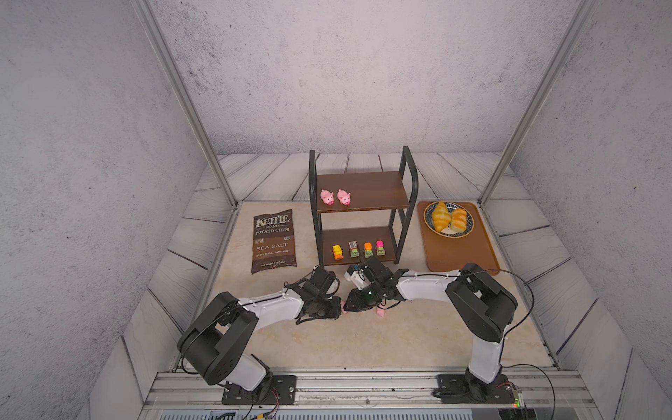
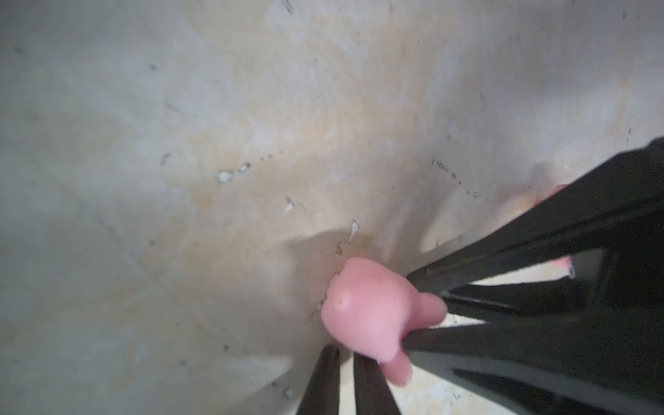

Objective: Organize plastic toys on shelves
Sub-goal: Pick up the plastic toy at the center of the board, then place the plastic toy on the shelf.

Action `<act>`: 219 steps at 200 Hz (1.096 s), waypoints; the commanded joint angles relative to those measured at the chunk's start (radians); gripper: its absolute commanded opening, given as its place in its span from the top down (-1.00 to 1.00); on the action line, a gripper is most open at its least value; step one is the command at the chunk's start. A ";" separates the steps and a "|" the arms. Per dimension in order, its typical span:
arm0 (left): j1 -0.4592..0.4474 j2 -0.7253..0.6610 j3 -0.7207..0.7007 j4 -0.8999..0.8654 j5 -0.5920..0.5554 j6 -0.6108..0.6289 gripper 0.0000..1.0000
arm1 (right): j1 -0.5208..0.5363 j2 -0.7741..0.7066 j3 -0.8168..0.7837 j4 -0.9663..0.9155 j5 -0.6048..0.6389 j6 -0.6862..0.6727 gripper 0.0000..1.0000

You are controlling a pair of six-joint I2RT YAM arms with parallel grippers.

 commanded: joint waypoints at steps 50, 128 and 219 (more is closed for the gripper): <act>-0.002 -0.062 0.001 -0.094 -0.070 0.028 0.60 | 0.010 -0.048 -0.059 0.040 0.043 0.024 1.00; 0.005 -0.392 0.022 -0.295 -0.280 0.021 0.09 | -0.029 -0.401 -0.026 -0.217 0.103 -0.067 1.00; 0.010 -0.522 0.001 -0.321 -0.345 0.008 0.03 | -0.134 -0.588 0.294 -0.417 0.098 -0.139 1.00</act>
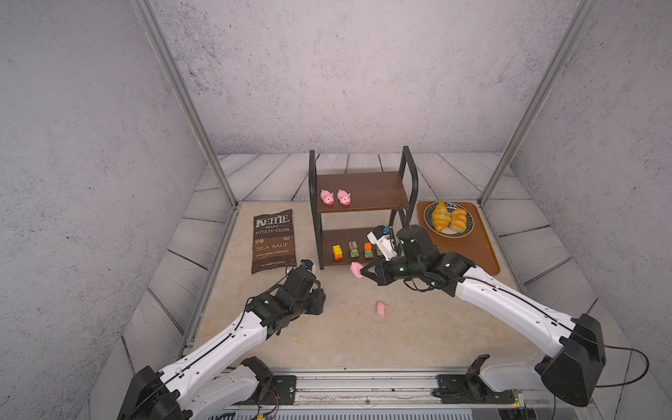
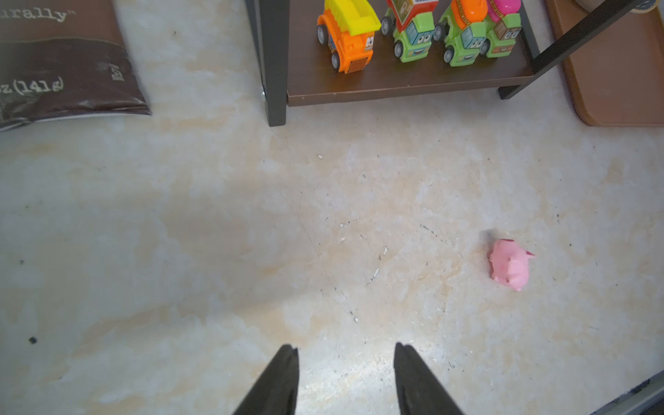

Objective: Organize plastic toys on shelves
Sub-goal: Place the plastic toy on the shelf.

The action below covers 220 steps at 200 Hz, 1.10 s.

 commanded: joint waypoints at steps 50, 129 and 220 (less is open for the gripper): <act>0.008 0.001 0.005 -0.024 -0.004 -0.008 0.03 | -0.120 0.117 0.418 -0.199 0.037 -0.065 1.00; 0.009 -0.001 0.007 -0.043 -0.013 0.009 0.03 | -0.207 0.387 0.754 -0.274 -0.030 0.007 1.00; 0.009 0.014 0.004 -0.035 -0.013 0.009 0.03 | -0.232 0.551 0.964 -0.344 -0.037 0.055 1.00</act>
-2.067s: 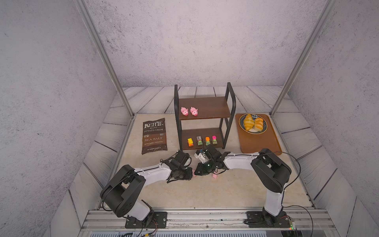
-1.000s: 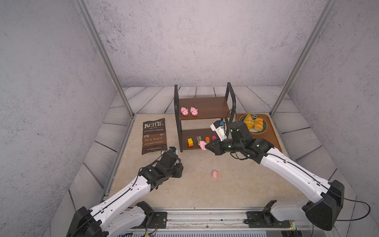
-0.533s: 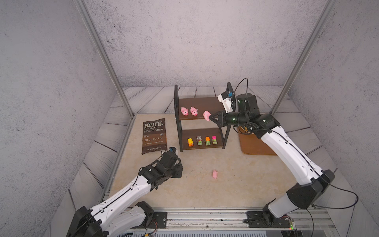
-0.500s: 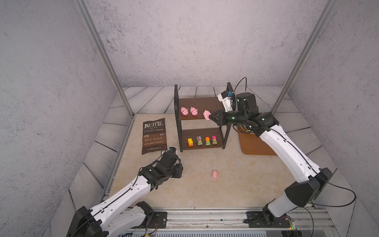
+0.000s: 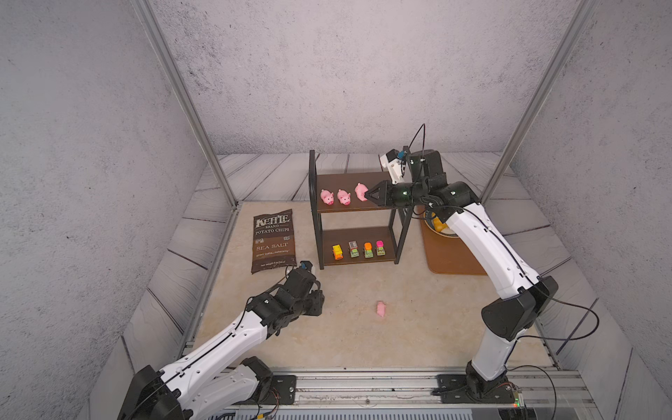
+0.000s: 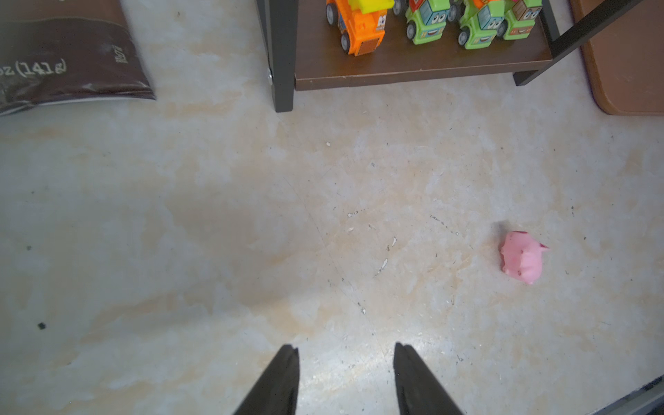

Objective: Organize plastic toys on shelves
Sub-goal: Place the plastic toy on the shelf.

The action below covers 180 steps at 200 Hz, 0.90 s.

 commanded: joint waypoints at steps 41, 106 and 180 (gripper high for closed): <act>0.007 0.011 -0.001 -0.005 -0.014 0.009 0.03 | -0.025 0.104 0.109 -0.084 0.020 0.036 1.00; 0.007 0.015 -0.003 0.000 -0.012 0.007 0.03 | -0.035 0.132 0.136 -0.105 0.027 0.059 1.00; 0.007 0.015 -0.006 -0.001 -0.014 0.009 0.03 | -0.040 0.152 0.141 -0.114 0.023 0.079 0.98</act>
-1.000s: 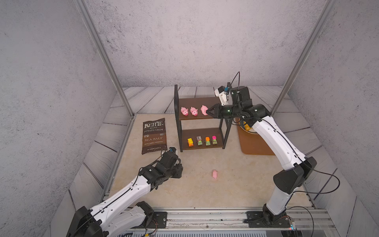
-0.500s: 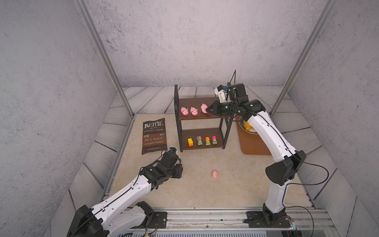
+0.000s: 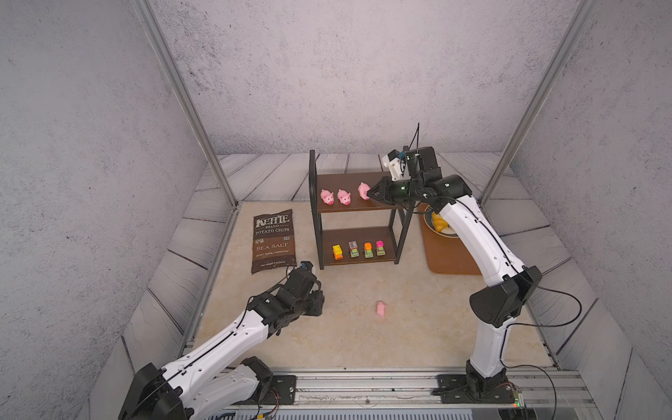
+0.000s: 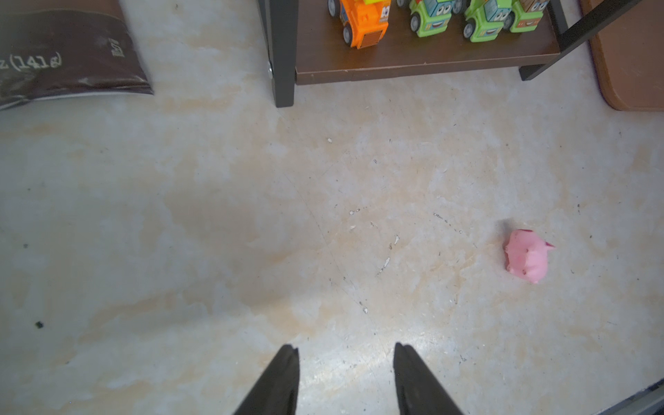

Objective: Organize plastic toys on shelves
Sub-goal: Place the plastic toy on the shelf.

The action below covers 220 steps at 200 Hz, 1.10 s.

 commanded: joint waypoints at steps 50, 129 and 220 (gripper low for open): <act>0.007 0.006 -0.007 0.000 -0.014 0.007 0.03 | -0.006 0.056 0.050 -0.022 -0.006 0.017 0.59; 0.007 0.023 -0.001 0.006 -0.013 0.012 0.03 | -0.006 0.077 0.114 -0.048 -0.028 0.008 0.33; 0.007 0.025 0.002 0.023 0.036 0.032 0.02 | -0.002 0.047 0.163 -0.116 -0.065 -0.077 0.19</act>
